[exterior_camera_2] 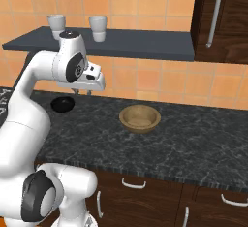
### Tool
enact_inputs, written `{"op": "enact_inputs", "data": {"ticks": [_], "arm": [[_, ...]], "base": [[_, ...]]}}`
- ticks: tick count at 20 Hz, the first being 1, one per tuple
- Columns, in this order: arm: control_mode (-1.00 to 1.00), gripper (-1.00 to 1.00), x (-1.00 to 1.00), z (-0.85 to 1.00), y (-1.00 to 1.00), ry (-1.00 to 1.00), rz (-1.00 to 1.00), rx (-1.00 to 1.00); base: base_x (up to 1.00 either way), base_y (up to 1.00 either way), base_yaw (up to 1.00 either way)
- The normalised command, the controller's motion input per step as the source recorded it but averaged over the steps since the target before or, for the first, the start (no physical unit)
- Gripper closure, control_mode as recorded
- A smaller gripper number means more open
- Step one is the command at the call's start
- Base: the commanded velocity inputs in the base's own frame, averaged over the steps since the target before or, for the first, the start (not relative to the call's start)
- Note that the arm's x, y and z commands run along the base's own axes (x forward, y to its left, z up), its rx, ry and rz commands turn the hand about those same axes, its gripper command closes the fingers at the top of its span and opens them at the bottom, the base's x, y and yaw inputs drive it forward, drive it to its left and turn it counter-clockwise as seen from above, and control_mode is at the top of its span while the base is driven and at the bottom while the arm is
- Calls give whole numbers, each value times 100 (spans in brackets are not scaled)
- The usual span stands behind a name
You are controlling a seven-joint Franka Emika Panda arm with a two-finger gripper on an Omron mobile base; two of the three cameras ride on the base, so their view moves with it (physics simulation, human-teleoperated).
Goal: Pick up the bowls on the counter and stack them on top of one another in the open cabinet. Place the smaller bowl on top of the larger bowl.
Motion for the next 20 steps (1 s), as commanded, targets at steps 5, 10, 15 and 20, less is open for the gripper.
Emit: {"op": "enact_inputs", "data": {"ticks": [5,10,15,20], "arm": [[-100,-100,-2,-10,63,-3,0,-4],[-100,-100,18,-51,100,1,0,-2],[-100,-100,56,-72,100,9,0,3],[-100,-100,57,-70,68,4,1,5]], "base": [[0,0,0],[0,0,0],[0,0,0],[0,0,0]]}}
